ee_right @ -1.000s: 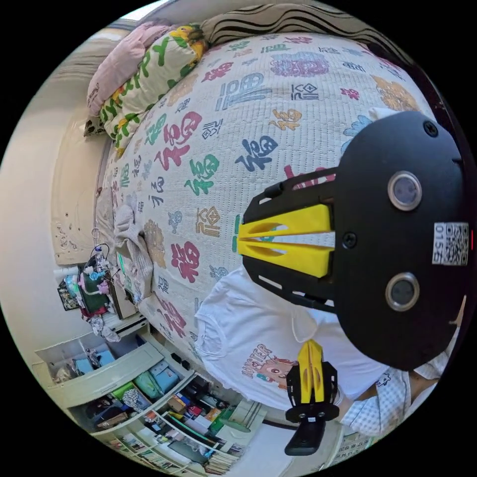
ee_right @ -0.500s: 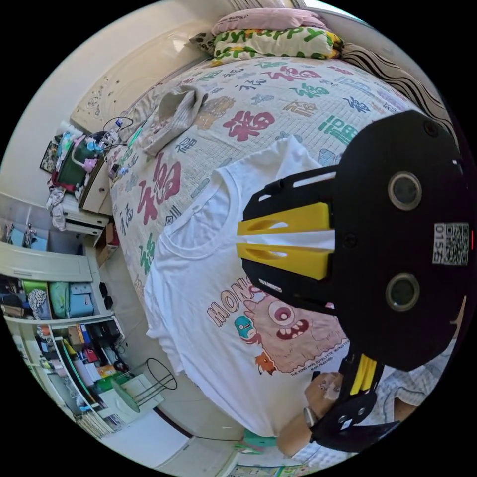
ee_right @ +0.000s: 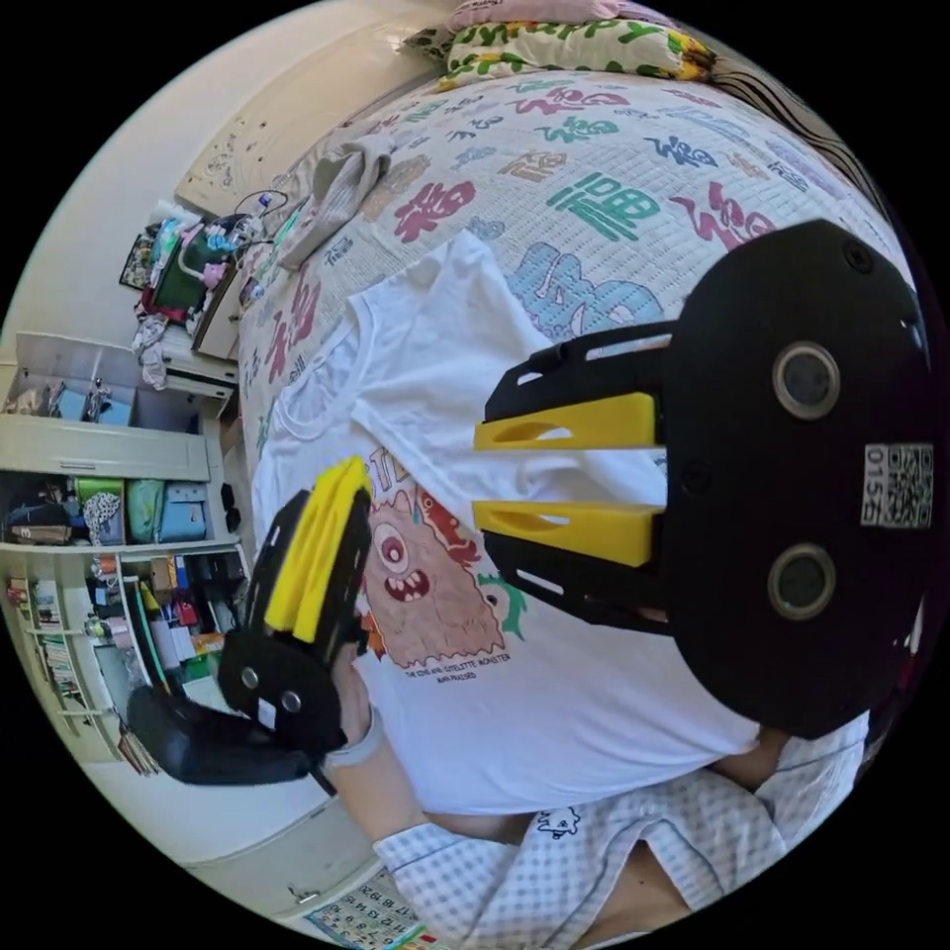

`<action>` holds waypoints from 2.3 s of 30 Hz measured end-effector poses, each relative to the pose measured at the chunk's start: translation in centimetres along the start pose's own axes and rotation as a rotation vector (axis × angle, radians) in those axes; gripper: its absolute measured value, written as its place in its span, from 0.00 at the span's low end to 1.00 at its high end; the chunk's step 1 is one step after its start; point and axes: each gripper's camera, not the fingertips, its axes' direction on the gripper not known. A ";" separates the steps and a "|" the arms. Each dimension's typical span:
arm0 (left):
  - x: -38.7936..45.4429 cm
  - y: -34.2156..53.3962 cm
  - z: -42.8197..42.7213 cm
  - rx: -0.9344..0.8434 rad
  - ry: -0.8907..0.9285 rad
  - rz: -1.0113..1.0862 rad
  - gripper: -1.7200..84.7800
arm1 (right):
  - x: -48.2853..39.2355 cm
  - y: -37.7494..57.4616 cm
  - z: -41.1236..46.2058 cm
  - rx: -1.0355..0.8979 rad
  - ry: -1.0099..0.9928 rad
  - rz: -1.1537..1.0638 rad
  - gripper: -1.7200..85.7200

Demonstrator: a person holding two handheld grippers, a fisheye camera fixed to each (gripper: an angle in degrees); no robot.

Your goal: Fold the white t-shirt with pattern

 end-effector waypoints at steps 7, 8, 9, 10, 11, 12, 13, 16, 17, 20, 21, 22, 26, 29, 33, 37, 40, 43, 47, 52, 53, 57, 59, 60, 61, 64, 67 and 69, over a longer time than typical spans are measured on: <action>-6.8 -2.0 8.6 -0.189 0.103 -0.241 0.02 | -3.2 -1.5 5.3 -0.138 -0.004 -0.123 0.08; -6.8 -2.0 8.8 -0.202 0.099 -0.235 0.02 | -3.4 -1.5 5.4 -0.133 0.010 -0.129 0.07; -6.9 -2.0 8.7 -0.201 0.086 -0.219 0.02 | -3.9 -1.7 5.6 -0.137 0.038 -0.138 0.05; -7.4 -1.7 8.4 -0.197 0.078 -0.218 0.02 | -4.2 -1.8 5.5 -0.133 0.043 -0.137 0.04; -7.7 -1.6 8.2 -0.196 0.070 -0.226 0.02 | -4.2 -1.8 5.3 -0.121 0.039 -0.133 0.04; -8.4 -1.1 7.6 -0.188 0.050 -0.241 0.02 | -4.2 -1.8 5.0 -0.096 0.019 -0.127 0.03; -9.0 -0.6 7.0 -0.181 0.022 -0.246 0.02 | -4.2 -1.7 4.9 -0.082 0.000 -0.127 0.03; -10.1 0.7 6.4 -0.192 0.029 -0.217 0.02 | -4.3 -1.6 6.3 -0.118 -0.027 -0.140 0.05; -10.3 1.0 6.3 -0.191 0.031 -0.212 0.02 | -4.4 -1.6 6.9 -0.141 -0.037 -0.145 0.05; -11.9 1.8 5.4 -0.193 0.048 -0.210 0.02 | -4.4 -1.9 7.6 -0.147 -0.068 -0.122 0.08; -12.6 2.2 4.6 -0.195 0.049 -0.208 0.02 | -4.2 -1.9 7.1 -0.130 -0.085 -0.107 0.08; -13.5 2.9 3.3 -0.188 0.027 -0.206 0.02 | -3.9 -1.7 6.4 -0.095 -0.096 -0.084 0.09; -17.6 7.8 -3.8 -0.052 -0.129 -0.236 0.02 | -3.3 -1.0 3.7 0.071 -0.167 -0.052 0.09; -25.2 14.9 -10.5 0.043 -0.196 -0.438 0.02 | -3.2 -1.0 2.2 0.268 -0.306 -0.018 0.10; -36.2 27.9 -16.5 0.075 -0.058 -0.747 0.02 | -4.5 -3.9 3.9 0.406 -0.440 0.017 0.08; -41.0 38.9 -18.5 0.093 0.017 -0.865 0.06 | -8.5 -13.7 8.1 0.278 -0.293 -0.004 0.07; -42.7 43.9 -17.9 0.128 0.120 -0.879 0.08 | -12.4 -22.6 11.7 0.179 -0.190 -0.063 0.08; -43.8 46.7 -16.6 0.167 0.262 -0.858 0.10 | -16.4 -31.3 16.9 0.055 -0.051 -0.104 0.08; -44.6 48.0 -15.7 0.248 0.351 -0.837 0.10 | -20.0 -39.1 24.0 -0.072 0.035 -0.123 0.09; -44.8 47.0 -14.4 0.197 0.424 -0.749 0.10 | -23.2 -45.0 34.1 -0.269 0.166 -0.153 0.10; -44.7 46.9 -14.6 0.201 0.417 -0.739 0.09 | -23.4 -45.3 35.0 -0.290 0.177 -0.157 0.09; -44.5 46.5 -15.6 0.237 0.397 -0.689 0.04 | -23.6 -45.8 37.7 -0.333 0.227 -0.146 0.02; -44.2 46.3 -16.6 0.241 0.343 -0.671 0.03 | -22.7 -45.5 35.7 -0.240 0.185 -0.102 0.01; -43.9 46.1 -17.5 0.255 0.311 -0.655 0.03 | -21.9 -45.0 33.6 -0.158 0.165 -0.069 0.01; -43.6 45.7 -18.6 0.272 0.285 -0.636 0.02 | -20.8 -43.9 31.1 -0.068 0.151 -0.031 0.01; -41.6 43.3 -22.8 0.348 0.188 -0.534 0.02 | -17.4 -38.7 24.4 0.152 0.057 0.074 0.01; -37.0 38.9 -26.2 0.361 0.137 -0.319 0.03 | -14.4 -30.9 21.2 0.185 -0.027 0.117 0.04; -33.5 36.6 -26.5 0.305 0.115 -0.192 0.03 | -12.7 -26.5 21.4 0.074 -0.037 0.151 0.08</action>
